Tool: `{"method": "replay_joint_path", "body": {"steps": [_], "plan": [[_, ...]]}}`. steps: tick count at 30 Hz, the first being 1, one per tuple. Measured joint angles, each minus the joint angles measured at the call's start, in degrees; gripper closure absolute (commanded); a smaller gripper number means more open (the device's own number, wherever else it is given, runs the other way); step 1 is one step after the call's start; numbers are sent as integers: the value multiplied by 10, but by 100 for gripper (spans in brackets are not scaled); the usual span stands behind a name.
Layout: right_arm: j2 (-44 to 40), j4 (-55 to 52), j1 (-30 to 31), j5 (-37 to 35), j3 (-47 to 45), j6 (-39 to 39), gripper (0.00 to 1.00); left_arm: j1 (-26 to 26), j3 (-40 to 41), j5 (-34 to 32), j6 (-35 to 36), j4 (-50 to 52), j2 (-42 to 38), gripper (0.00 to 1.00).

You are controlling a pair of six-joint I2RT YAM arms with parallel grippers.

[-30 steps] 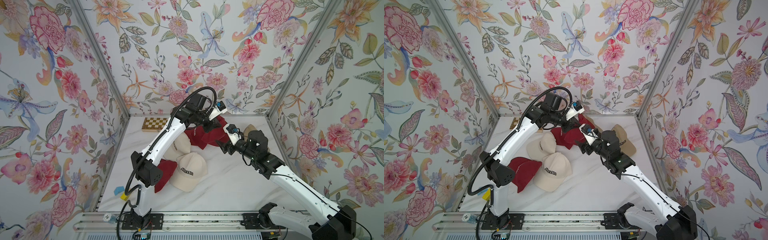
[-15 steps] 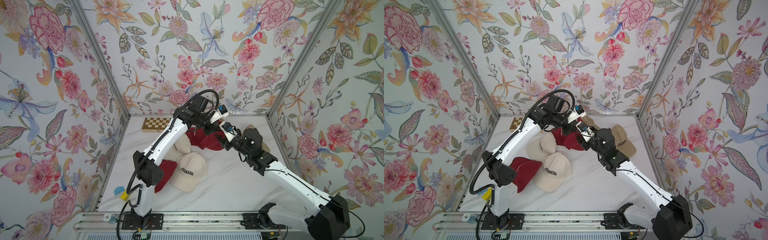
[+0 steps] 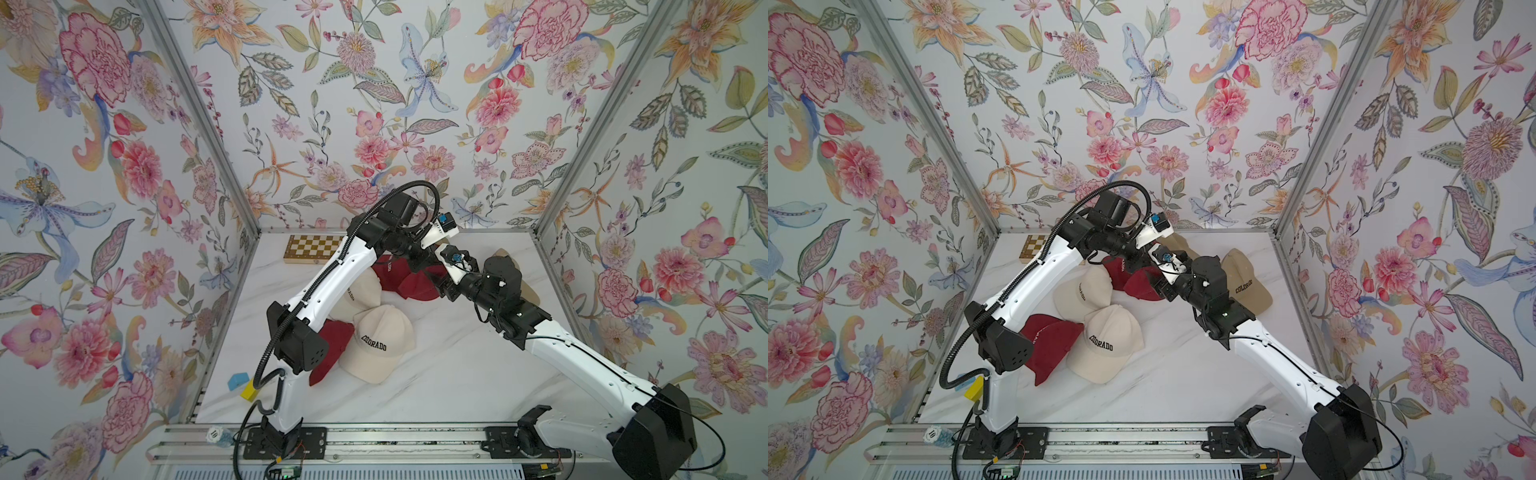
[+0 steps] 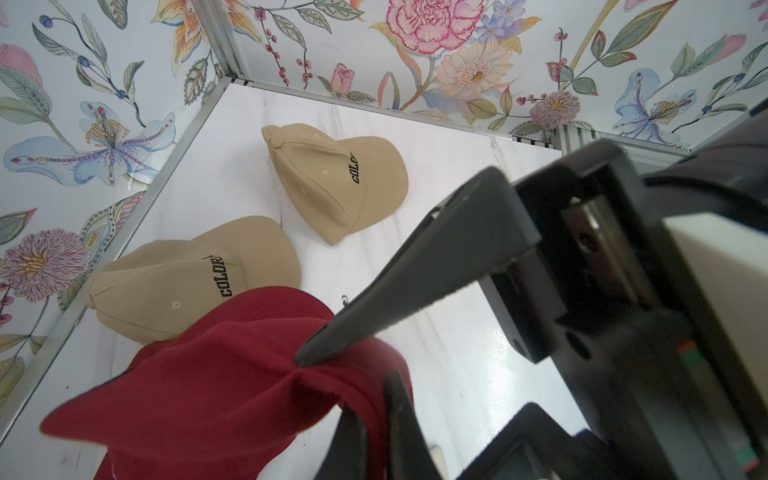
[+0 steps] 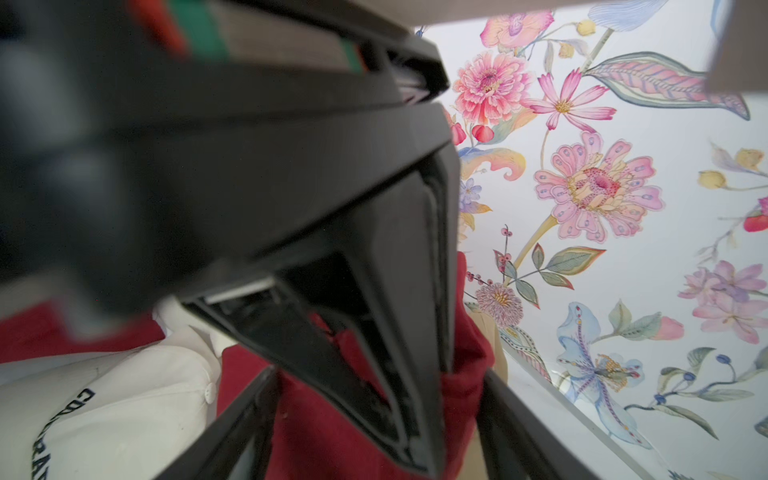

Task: Stack the baseball caps by color
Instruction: Pick up the baseball cap from the center of the board.

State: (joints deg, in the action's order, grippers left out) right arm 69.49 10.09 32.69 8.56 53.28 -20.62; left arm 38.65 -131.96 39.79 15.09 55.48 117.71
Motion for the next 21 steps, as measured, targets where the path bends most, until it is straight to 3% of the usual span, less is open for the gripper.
{"method": "replay_joint_path", "body": {"steps": [4, 8, 10, 16, 21], "plan": [[0, 0, -1, 6, 0, 0, 27, 0, -2, 5, 2, 1, 0, 100], [0, 1, -5, 11, 0, 3, 40, 2, -4, 5, 7, 10, 0, 100], [1, 0, -6, 14, 0, 5, 50, 4, -4, 5, 11, 14, 0, 100], [3, -28, -17, 15, -2, -5, 98, 0, -11, -3, 22, 38, 0, 100], [4, -30, -18, 14, -3, 5, 100, -1, -13, -4, 28, 39, 0, 100]]}}
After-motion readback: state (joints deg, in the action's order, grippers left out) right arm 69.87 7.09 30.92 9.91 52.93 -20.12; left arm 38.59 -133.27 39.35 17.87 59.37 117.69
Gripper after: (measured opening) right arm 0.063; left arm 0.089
